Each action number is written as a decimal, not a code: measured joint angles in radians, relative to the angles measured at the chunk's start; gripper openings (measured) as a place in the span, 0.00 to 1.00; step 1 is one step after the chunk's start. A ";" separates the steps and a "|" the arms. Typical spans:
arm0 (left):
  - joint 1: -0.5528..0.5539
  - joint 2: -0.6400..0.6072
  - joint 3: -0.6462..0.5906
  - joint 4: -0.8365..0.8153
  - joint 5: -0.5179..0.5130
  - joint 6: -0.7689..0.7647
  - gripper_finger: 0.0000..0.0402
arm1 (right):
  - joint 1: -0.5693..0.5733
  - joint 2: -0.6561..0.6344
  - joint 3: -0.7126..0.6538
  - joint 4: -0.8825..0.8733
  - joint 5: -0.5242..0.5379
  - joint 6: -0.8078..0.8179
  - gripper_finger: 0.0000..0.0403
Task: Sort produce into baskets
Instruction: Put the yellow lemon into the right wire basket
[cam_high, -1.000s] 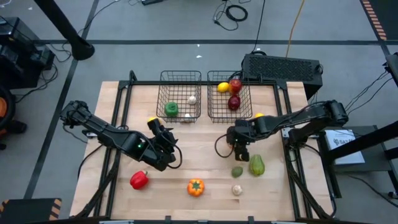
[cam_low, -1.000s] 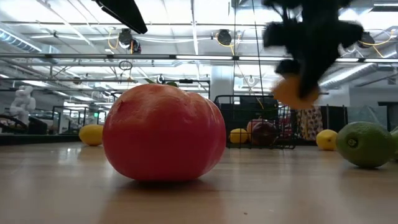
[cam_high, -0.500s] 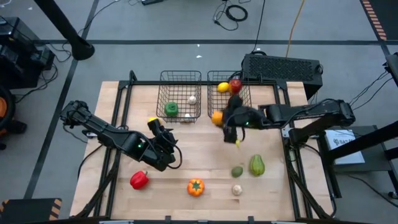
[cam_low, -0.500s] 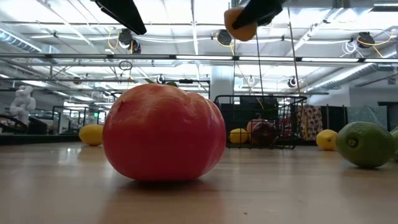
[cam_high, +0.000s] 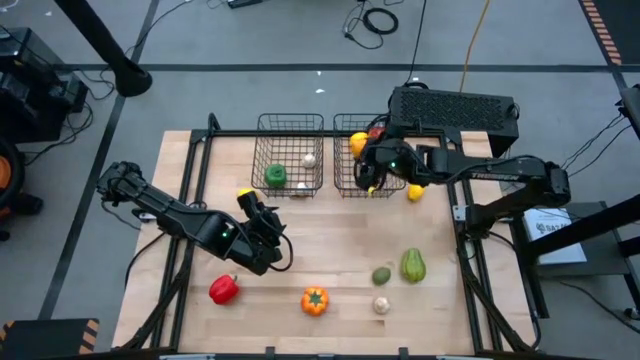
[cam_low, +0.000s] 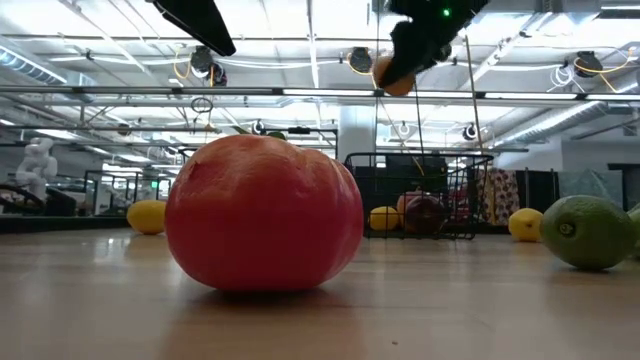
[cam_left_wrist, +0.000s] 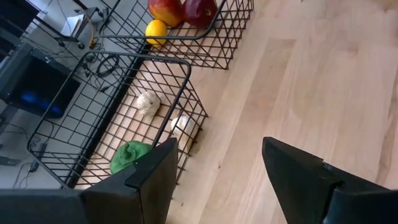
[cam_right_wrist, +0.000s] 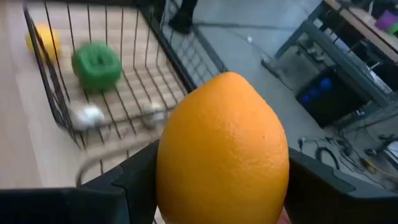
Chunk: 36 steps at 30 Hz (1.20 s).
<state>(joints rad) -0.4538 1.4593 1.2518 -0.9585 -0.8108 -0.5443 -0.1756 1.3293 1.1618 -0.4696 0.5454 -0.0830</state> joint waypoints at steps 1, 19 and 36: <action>0.000 0.000 0.000 0.000 0.000 0.001 0.60 | -0.010 0.000 0.000 -0.035 0.000 -0.013 0.65; 0.001 0.000 0.000 0.000 0.000 0.001 0.60 | -0.213 0.005 -0.293 0.050 -0.047 0.259 0.65; 0.001 0.000 0.000 0.010 -0.005 0.002 0.60 | -0.240 0.073 -0.296 0.029 -0.045 0.304 0.71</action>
<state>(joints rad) -0.4530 1.4597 1.2518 -0.9485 -0.8158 -0.5423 -0.4159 1.4025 0.8658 -0.4409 0.5007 0.2206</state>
